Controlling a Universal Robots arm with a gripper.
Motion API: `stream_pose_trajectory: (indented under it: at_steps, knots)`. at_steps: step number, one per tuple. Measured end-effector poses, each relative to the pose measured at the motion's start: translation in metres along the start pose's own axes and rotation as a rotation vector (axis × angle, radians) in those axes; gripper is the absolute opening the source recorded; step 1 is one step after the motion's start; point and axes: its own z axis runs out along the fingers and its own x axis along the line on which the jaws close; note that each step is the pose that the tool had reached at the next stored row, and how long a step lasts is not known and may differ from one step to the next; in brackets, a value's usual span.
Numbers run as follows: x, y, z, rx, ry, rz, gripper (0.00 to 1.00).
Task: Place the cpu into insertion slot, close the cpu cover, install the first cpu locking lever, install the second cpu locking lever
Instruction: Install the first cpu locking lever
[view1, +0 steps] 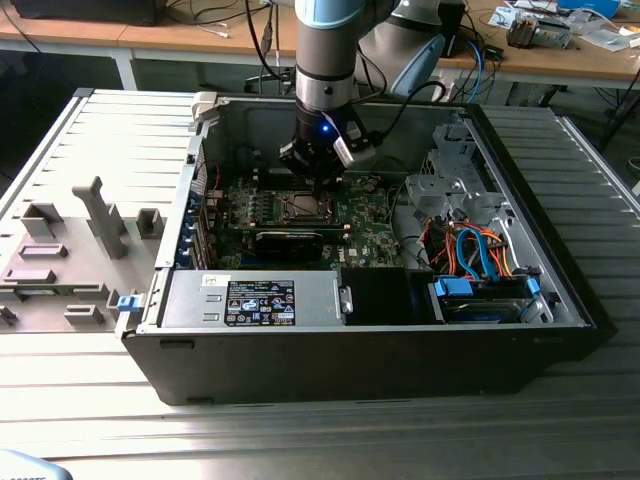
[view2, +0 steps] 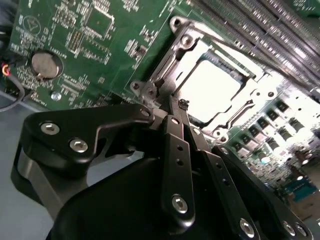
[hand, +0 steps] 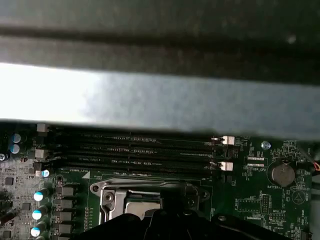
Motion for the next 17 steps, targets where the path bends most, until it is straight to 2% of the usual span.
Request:
stream_pose_trajectory:
  at_steps: [3, 17]
  knots:
    - [0.0002, -0.0022, 0.0, 0.0053, 0.0004, 0.0, 0.11]
    - [0.0001, -0.0027, -0.0031, 0.0099, 0.0007, 0.0, 0.11]
